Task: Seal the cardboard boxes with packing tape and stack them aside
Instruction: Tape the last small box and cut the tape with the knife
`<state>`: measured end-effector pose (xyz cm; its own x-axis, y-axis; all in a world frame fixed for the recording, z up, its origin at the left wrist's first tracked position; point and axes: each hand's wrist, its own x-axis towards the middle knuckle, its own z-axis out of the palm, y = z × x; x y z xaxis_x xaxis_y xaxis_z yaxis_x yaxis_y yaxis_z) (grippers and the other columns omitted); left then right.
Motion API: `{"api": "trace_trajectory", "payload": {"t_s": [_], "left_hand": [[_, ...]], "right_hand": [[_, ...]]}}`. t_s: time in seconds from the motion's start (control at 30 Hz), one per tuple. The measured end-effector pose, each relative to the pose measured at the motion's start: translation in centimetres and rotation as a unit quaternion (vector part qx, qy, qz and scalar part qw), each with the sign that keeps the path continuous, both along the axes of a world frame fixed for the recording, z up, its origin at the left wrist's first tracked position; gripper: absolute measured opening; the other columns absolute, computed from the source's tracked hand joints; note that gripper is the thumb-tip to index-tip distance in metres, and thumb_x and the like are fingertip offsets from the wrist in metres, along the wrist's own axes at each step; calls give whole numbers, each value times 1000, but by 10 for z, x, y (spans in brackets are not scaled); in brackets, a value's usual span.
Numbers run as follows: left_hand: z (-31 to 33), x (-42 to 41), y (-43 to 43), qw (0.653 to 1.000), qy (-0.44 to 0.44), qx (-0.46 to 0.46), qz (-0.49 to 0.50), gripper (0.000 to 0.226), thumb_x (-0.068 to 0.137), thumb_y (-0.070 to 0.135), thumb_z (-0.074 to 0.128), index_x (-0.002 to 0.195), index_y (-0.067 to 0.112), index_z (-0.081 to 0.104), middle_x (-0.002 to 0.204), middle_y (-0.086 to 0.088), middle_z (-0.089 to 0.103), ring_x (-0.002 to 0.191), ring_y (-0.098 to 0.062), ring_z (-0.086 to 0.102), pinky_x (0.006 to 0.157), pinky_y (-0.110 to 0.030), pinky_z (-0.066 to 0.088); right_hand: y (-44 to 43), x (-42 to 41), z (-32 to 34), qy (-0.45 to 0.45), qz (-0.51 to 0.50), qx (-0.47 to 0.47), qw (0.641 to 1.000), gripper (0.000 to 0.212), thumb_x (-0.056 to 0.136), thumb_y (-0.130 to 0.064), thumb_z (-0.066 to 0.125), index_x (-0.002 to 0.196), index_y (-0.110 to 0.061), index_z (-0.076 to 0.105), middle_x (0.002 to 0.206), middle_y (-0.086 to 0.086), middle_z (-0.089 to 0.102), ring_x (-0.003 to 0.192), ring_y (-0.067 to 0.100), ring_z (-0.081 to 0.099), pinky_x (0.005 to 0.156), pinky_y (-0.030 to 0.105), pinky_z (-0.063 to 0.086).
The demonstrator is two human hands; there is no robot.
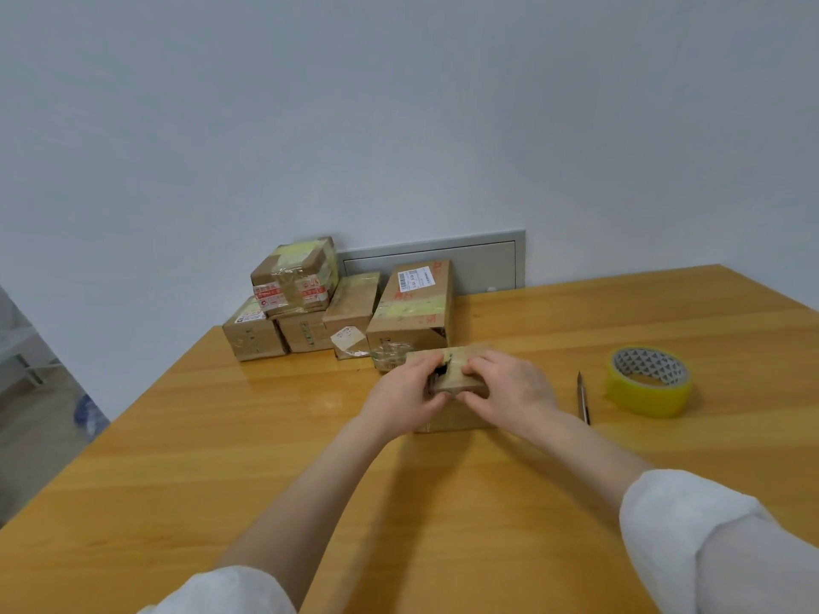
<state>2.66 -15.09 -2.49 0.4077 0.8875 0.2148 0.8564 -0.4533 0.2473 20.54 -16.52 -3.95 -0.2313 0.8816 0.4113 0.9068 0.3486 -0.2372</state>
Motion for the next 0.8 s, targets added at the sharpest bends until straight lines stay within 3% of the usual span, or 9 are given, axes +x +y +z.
{"api": "trace_trajectory", "payload": {"t_s": [0.17, 0.33, 0.63, 0.73, 0.8], "left_hand": [[-13, -4, -2, 998, 14, 58, -19, 60, 96, 35, 52, 149, 19, 31, 156, 6, 27, 142, -10, 26, 111, -22, 24], [-21, -4, -3, 993, 55, 98, -27, 59, 100, 38, 43, 151, 18, 24, 158, 3, 21, 146, -10, 15, 115, -20, 10], [-19, -4, -4, 996, 41, 74, -33, 60, 100, 34, 44, 152, 15, 19, 159, 0, 18, 147, -13, 12, 115, -21, 6], [-12, -5, -8, 999, -29, 19, -31, 73, 96, 31, 52, 153, 15, 9, 160, -1, 14, 147, -15, 13, 115, -25, 17], [-9, -5, -10, 999, -42, 29, -19, 79, 94, 33, 56, 154, 16, 8, 160, 1, 12, 147, -12, 10, 116, -26, 18]], "right_hand": [[-2, -1, 0, -2, -3, 1, 1000, 40, 86, -50, 57, 118, -27, 59, 113, -9, 60, 102, 15, 57, 77, 31, 49], [-3, -2, -1, 6, -8, 4, 1000, 40, 86, -50, 58, 118, -25, 59, 112, -9, 61, 102, 14, 57, 76, 29, 47], [-5, -2, -3, 6, -1, 11, 1000, 37, 86, -48, 58, 115, -23, 59, 113, -8, 60, 104, 14, 54, 77, 29, 47], [-5, 0, -2, 9, 10, -3, 1000, 41, 86, -48, 60, 118, -22, 57, 123, -8, 54, 110, 14, 51, 81, 30, 48], [-5, 2, -1, 14, 23, -8, 1000, 47, 86, -47, 61, 125, -21, 55, 131, -7, 47, 113, 14, 50, 83, 29, 49]]}}
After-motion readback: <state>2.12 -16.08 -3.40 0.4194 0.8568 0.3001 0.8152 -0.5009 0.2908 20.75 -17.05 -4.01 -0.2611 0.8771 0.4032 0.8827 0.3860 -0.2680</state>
